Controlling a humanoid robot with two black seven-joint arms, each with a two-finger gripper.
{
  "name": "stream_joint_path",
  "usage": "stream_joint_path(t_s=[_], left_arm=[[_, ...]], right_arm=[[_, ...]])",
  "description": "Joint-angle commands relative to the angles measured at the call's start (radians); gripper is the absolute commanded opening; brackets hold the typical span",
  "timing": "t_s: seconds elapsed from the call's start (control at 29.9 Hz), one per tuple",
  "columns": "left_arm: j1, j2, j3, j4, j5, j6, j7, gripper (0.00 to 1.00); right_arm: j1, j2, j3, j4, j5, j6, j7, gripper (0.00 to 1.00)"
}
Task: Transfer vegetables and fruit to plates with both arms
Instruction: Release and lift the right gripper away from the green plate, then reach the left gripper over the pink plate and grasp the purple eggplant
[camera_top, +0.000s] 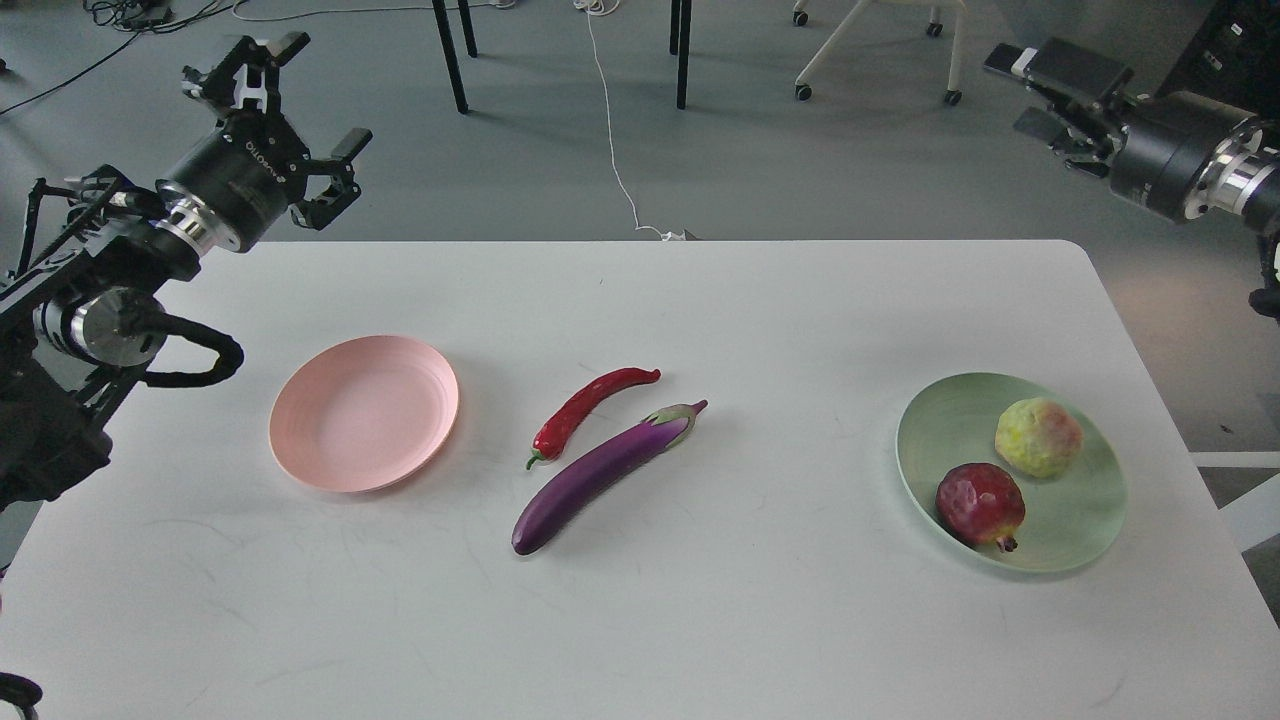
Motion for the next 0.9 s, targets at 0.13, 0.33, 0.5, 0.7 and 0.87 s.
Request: stream_joint_path(t_s=[0.13,0.33,0.5,0.7,0.87], left_arm=[[-0.095,-0.003,0.028,-0.191,0.492,0.008,0.011,0.98],[-0.083,-0.115,0.032,-0.345,0.962,0.045,0.02,0.94],[-0.075,-0.158,0.179,-0.423,1.252,0.068,0.019,0.88],[-0.082,-0.208,0.327,-0.414,1.63,0.093,0.017,0.81],[-0.076,-0.207,0.486,-0.405,1.843,0.108,0.017,0.71]], right_arm=[[-0.144,0.036,0.182,-0.008,0.427,-0.005,0.006,0.98],[-0.276,0.04,0.337,-0.095,0.826,0.06,0.005,0.98],[-0.409,0.08,0.44,-0.218,0.911,0.193,0.005,0.99],[-0.581,0.143,0.568,-0.317,0.919,0.365,0.003,0.99],[-0.652,0.254,0.656,-0.34,0.919,0.365,0.006,0.99]])
